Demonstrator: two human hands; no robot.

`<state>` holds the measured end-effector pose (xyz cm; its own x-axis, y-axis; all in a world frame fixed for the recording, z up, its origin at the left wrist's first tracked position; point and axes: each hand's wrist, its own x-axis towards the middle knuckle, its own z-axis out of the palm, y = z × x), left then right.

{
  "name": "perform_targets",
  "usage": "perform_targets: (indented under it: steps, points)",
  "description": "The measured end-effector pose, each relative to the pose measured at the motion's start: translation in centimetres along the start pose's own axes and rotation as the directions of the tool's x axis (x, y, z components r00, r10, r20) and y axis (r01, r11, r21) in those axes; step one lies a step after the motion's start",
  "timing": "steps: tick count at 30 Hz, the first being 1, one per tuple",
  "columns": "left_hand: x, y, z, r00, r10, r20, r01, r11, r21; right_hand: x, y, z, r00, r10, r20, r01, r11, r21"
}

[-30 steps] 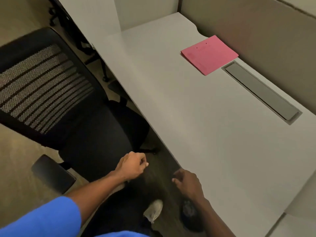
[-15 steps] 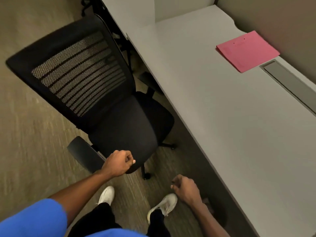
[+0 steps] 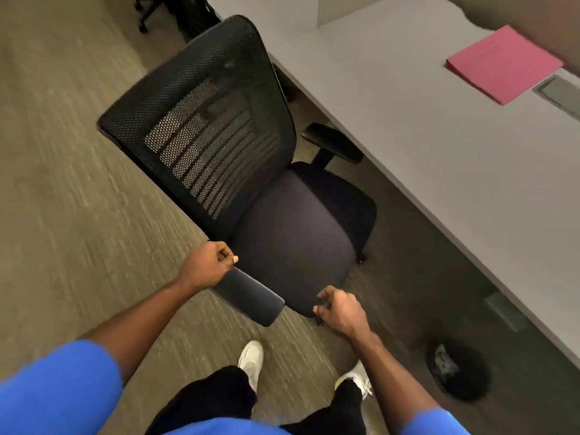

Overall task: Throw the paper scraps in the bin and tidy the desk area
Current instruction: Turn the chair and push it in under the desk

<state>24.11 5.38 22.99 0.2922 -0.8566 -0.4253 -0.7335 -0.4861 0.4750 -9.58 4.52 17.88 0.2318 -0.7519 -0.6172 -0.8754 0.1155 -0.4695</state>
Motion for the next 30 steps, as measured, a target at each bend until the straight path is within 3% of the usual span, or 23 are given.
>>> perform_targets:
  steps: [6,12,16,21,23,30]
  points:
    - [3.0,-7.5,-6.7,0.999,0.026,-0.036,-0.023,0.996,0.082,1.7,-7.3,5.8,0.999,-0.014,0.041,0.016,0.999,-0.03]
    - [5.9,-8.9,-11.9,0.996,-0.051,-0.079,0.054,0.998,0.028,2.5,-11.7,9.2,0.994,-0.087,-0.06,0.069,0.965,-0.253]
    - [7.5,-7.5,-13.5,0.997,-0.05,-0.066,0.047,0.998,-0.035,3.2,-12.3,10.6,0.991,-0.128,-0.036,0.102,0.907,-0.409]
    - [8.5,-5.7,-13.0,0.997,0.015,-0.073,-0.04,0.936,-0.349,3.2,-11.5,11.7,0.99,-0.135,-0.041,0.107,0.908,-0.404]
    - [9.0,-5.5,-12.5,0.996,-0.032,-0.08,-0.006,0.901,-0.435,3.1,-11.1,12.0,0.989,-0.136,-0.048,0.106,0.911,-0.398]
    - [9.0,-5.1,-11.6,0.998,-0.055,-0.025,0.038,0.889,-0.457,1.2,-9.6,12.8,0.99,-0.096,-0.098,0.058,0.941,-0.334]
